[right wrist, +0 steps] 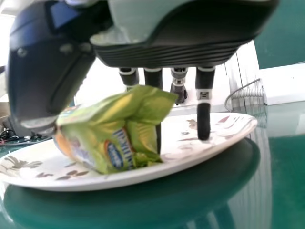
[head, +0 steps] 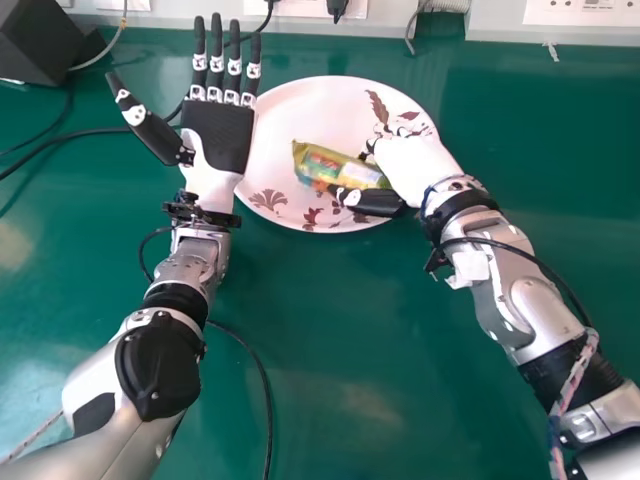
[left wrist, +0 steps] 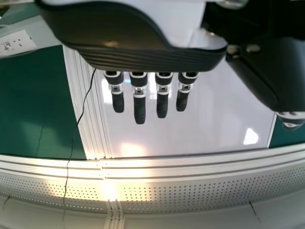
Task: Pick up biscuit and place it in the plate
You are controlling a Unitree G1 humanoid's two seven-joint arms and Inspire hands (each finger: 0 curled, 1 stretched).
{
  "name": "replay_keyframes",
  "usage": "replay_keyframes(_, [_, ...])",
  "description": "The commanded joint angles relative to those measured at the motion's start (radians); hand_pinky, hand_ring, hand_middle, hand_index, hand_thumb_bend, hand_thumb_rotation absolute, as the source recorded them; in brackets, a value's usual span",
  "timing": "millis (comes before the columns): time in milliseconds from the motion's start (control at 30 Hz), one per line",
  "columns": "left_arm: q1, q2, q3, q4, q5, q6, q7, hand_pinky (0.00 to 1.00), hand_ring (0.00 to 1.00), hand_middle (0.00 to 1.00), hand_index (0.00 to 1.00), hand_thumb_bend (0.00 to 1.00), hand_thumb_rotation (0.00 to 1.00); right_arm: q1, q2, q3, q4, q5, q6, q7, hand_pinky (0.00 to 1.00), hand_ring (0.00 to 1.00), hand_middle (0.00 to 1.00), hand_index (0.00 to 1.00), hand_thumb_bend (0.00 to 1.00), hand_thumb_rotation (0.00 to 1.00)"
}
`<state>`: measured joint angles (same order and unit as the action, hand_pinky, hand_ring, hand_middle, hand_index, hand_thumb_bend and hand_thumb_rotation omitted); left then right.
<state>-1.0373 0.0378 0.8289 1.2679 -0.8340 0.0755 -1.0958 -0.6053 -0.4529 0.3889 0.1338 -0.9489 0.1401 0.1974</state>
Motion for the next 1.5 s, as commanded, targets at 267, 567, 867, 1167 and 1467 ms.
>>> replay_keyframes(267, [0.009,-0.009,-0.019,0.002,0.007,-0.017,0.000,0.93,0.89,0.95,1.00,0.99,0.22,0.035,-0.006,-0.002,0.011,0.021,-0.021,-0.035,0.70,0.86,0.92,0.91,0.90,0.74])
replay_keyframes(567, [0.012,-0.004,-0.021,0.008,0.009,-0.018,0.006,0.92,0.88,0.94,0.97,1.00,0.21,0.050,-0.012,-0.022,-0.008,0.026,-0.031,-0.077,0.70,0.87,0.92,0.90,0.91,0.71])
replay_keyframes(867, [0.012,-0.004,-0.020,0.009,0.009,-0.025,0.019,0.90,0.88,0.94,0.98,1.00,0.23,0.062,-0.025,-0.048,-0.028,0.050,-0.068,-0.120,0.73,0.89,0.93,0.89,0.92,0.72])
replay_keyframes(1167, [0.014,0.002,-0.022,0.013,0.012,-0.021,0.003,0.95,0.89,0.95,0.98,1.00,0.27,0.074,-0.026,-0.080,-0.060,0.080,-0.080,-0.117,0.78,0.90,0.94,0.89,0.92,0.72])
replay_keyframes(1467, [0.014,0.005,-0.022,0.015,0.012,-0.019,0.013,0.92,0.89,0.96,0.98,1.00,0.34,0.092,-0.024,-0.100,-0.117,0.091,-0.092,-0.128,0.78,0.90,0.93,0.87,0.92,0.69])
